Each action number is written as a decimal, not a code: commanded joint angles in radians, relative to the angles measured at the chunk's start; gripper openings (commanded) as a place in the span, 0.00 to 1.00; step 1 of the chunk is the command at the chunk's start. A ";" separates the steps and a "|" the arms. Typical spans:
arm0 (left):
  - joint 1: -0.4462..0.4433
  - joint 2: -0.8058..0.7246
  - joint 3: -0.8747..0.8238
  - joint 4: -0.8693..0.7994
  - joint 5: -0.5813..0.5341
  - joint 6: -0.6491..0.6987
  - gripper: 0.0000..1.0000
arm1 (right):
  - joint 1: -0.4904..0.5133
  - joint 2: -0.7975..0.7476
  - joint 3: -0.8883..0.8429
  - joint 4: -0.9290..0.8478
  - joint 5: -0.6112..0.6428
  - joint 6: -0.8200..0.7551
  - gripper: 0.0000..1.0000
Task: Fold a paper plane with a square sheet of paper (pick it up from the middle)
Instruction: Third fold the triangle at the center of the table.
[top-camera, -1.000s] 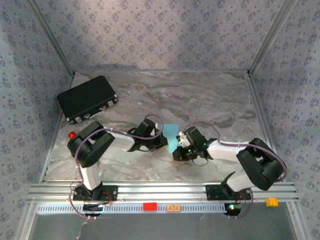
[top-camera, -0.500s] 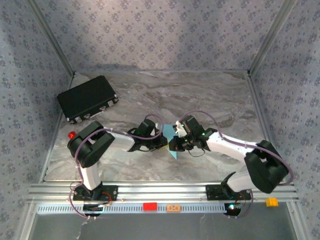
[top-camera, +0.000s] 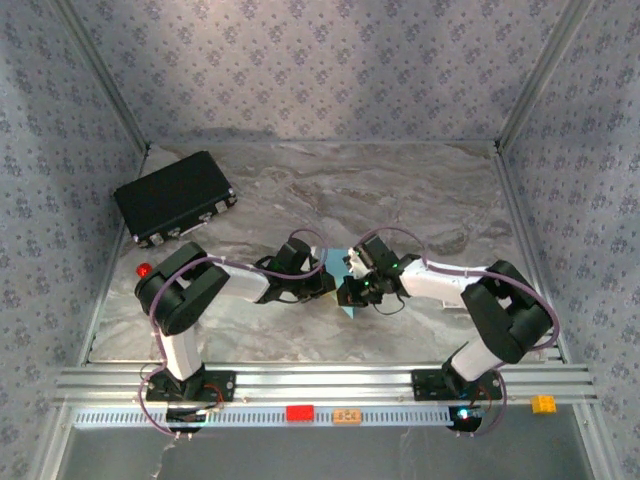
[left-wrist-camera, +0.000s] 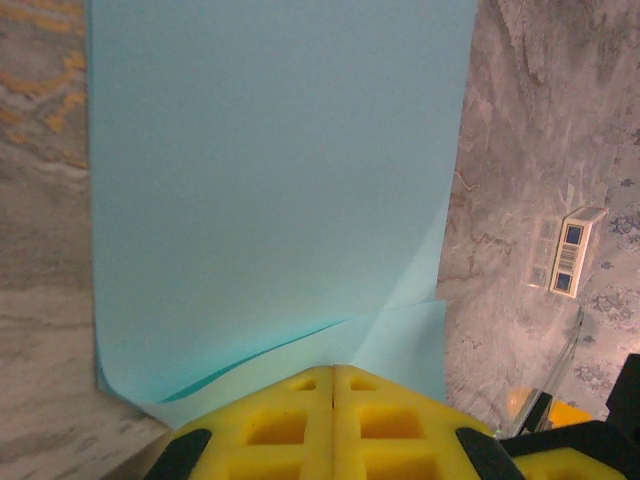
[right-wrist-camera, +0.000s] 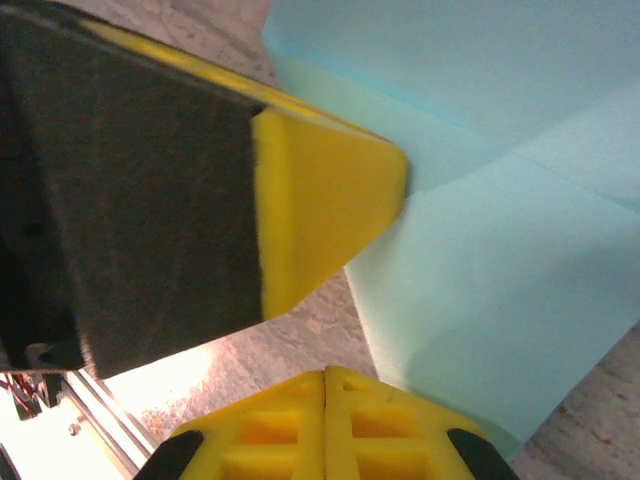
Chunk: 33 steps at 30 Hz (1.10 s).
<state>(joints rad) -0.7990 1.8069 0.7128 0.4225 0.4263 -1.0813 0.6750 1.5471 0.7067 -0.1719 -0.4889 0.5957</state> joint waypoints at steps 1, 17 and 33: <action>-0.012 0.013 0.010 -0.049 -0.046 0.040 0.03 | -0.029 0.024 -0.047 0.000 0.011 0.021 0.07; -0.064 -0.085 0.086 -0.168 -0.064 0.078 0.08 | -0.059 -0.004 -0.137 0.028 0.014 0.048 0.03; -0.035 0.023 0.063 -0.144 -0.111 0.105 0.05 | -0.064 -0.001 -0.151 0.001 0.033 0.041 0.01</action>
<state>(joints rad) -0.8635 1.8088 0.7929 0.2821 0.3584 -1.0130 0.6193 1.5322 0.5934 -0.0696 -0.5205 0.6373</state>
